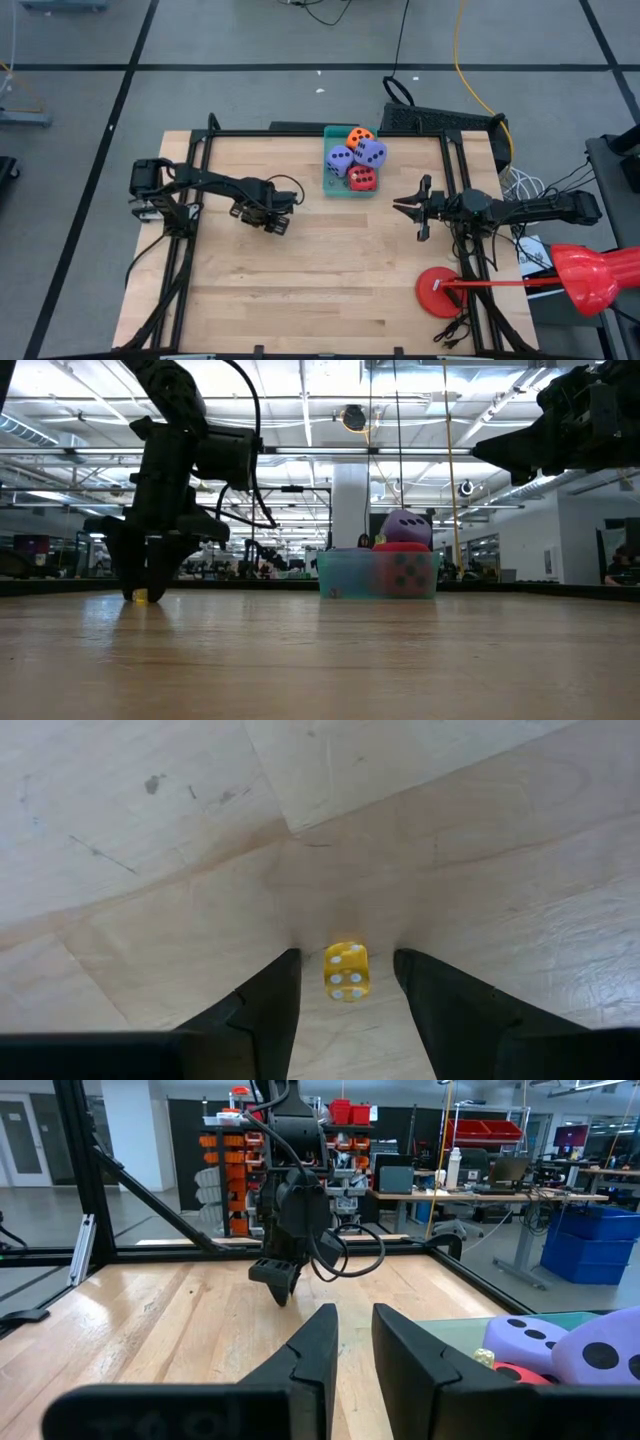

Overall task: Pick & Place Dice
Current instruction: Put the yellow die into the green bin

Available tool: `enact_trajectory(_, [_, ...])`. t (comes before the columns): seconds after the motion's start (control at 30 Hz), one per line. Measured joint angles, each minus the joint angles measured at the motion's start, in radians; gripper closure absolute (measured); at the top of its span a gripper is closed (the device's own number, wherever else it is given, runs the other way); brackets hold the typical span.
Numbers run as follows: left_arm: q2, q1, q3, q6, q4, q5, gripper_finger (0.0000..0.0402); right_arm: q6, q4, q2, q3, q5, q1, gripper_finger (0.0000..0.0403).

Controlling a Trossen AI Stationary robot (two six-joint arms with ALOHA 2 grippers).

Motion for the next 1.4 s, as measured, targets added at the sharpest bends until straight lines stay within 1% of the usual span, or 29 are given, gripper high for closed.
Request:
enact_trajectory(0.1, [0.0,-0.001,0.0,-0.001,0.0,-0.006,0.0215,0.0,0.0,0.0,0.0,0.0,0.0,0.0344])
enact_trajectory(0.2, [0.0,-0.001,0.0,0.0,0.002,-0.008,0.0234,0.0,0.0,0.0,0.0,0.0,0.0,0.0344])
enact_trajectory(0.47, [-0.001,-0.003,0.0,0.012,0.01,-0.012,0.0338,0.0,0.0,0.0,0.0,0.0,0.0,0.0344])
enact_trajectory(0.53, [-0.002,-0.004,0.001,0.016,0.021,-0.013,0.0359,0.0,0.0,0.0,0.0,0.0,0.0,0.0344])
enact_trajectory(0.7, [-0.022,-0.011,0.002,0.016,0.035,-0.038,0.0359,0.0,0.0,0.0,0.0,0.0,0.0,0.0344])
enact_trajectory(0.83, [-0.078,-0.025,0.022,0.024,0.083,-0.099,0.0322,0.0,0.0,0.0,0.0,0.0,0.0,0.0343])
enact_trajectory(0.9, [-0.103,-0.033,0.026,0.026,0.111,-0.135,0.0309,0.0,0.0,0.0,0.0,0.0,0.0,0.0344])
enact_trajectory(0.97, [-0.141,-0.041,0.031,0.037,0.157,-0.167,0.0307,0.0,0.0,0.0,0.0,0.0,0.0,0.0344])
enact_trajectory(1.07, [-0.191,-0.049,0.038,0.065,0.257,-0.211,0.0319,0.0,0.0,0.0,0.0,0.0,0.0,0.0344])
enact_trajectory(1.17, [-0.216,-0.047,0.063,0.123,0.353,-0.258,0.0337,0.0,0.0,0.0,0.0,0.0,0.0,0.0344])
enact_trajectory(1.27, [-0.216,-0.032,0.105,0.227,0.448,-0.273,0.0349,0.0,0.0,0.0,0.0,0.0,0.0,0.0344])
enact_trajectory(1.33, [-0.203,-0.017,0.137,0.295,0.512,-0.285,0.0347,0.0,0.0,0.0,0.0,0.0,0.0,0.0344])
enact_trajectory(1.4, [-0.186,0.004,0.169,0.362,0.556,-0.302,0.0336,0.0,0.0,0.0,0.0,0.0,0.0,0.0343])
